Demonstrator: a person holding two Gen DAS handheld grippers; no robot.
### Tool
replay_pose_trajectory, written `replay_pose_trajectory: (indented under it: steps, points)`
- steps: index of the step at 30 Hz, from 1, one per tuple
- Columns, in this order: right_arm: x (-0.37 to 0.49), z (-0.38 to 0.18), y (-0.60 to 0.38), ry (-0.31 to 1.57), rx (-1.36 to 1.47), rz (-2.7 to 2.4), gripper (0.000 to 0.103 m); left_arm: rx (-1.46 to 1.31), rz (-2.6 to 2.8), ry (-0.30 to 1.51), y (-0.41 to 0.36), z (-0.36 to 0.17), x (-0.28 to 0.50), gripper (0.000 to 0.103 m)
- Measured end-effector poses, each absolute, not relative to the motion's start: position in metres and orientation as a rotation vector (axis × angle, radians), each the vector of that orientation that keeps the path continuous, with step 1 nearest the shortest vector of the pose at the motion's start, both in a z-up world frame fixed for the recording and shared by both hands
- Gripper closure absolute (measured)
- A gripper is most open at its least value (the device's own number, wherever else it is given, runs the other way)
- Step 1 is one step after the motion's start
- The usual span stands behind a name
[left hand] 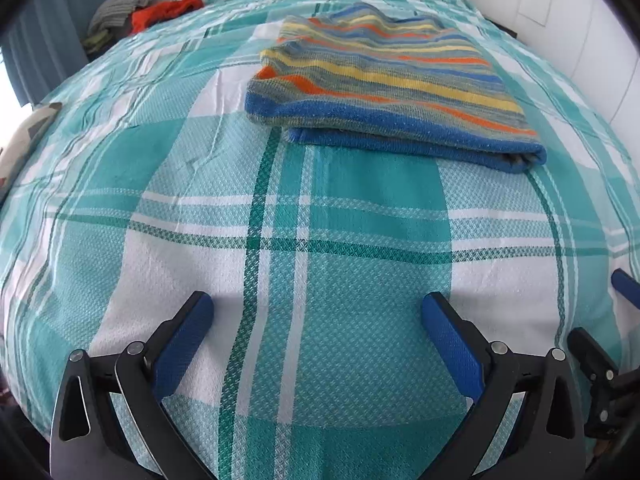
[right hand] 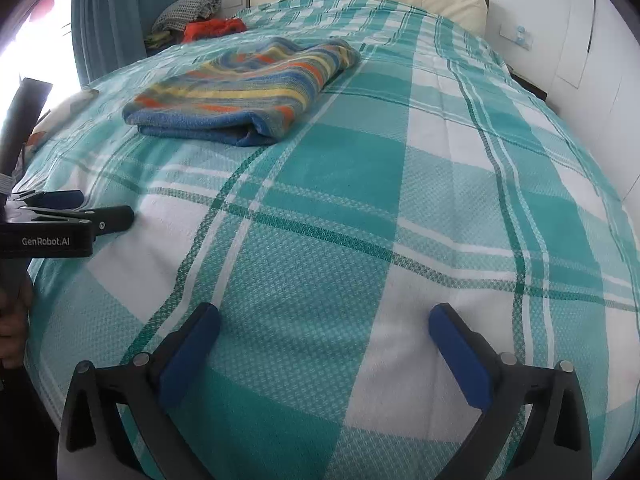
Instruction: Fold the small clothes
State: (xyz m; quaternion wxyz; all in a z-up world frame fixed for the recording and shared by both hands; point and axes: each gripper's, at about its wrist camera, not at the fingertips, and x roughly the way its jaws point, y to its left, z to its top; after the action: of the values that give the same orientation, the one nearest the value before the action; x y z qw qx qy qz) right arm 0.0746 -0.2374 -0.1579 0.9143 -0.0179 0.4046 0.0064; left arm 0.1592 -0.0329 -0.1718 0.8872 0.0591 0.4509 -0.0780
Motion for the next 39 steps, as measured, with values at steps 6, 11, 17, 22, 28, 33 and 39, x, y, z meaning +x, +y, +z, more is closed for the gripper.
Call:
replay_pose_trajectory:
  steps: [6, 11, 17, 22, 28, 33, 39]
  points:
    - [0.074, -0.159, -0.235, 0.827, -0.045, 0.007, 0.0, 0.131, -0.157, 0.927, -0.033, -0.173, 0.158, 0.001]
    - [0.075, -0.159, -0.235, 0.829, -0.051, 0.002, 0.0, 0.132, -0.157, 0.927, -0.034, -0.173, 0.157, 0.001]
    - [0.076, -0.159, -0.233, 0.834, -0.055, -0.003, 0.0, 0.135, -0.155, 0.932, -0.034, -0.174, 0.157, 0.001]
    - [0.076, -0.158, -0.233, 0.84, -0.054, -0.005, 0.0, 0.138, -0.192, 0.982, -0.033, -0.169, 0.163, 0.001]
    - [0.077, -0.154, -0.24, 0.898, -0.007, 0.021, 0.0, 0.022, -0.349, 1.002, 0.012, -0.126, 0.185, 0.002]
    - [0.09, -0.128, -0.256, 0.912, 0.097, 0.12, 0.002, -0.129, -0.409, 0.969, 0.039, -0.093, 0.258, 0.001]
    - [0.191, -0.087, -0.302, 0.792, 0.41, 0.191, 0.002, -0.124, -0.398, 1.059, 0.013, -0.12, 0.345, 0.002]
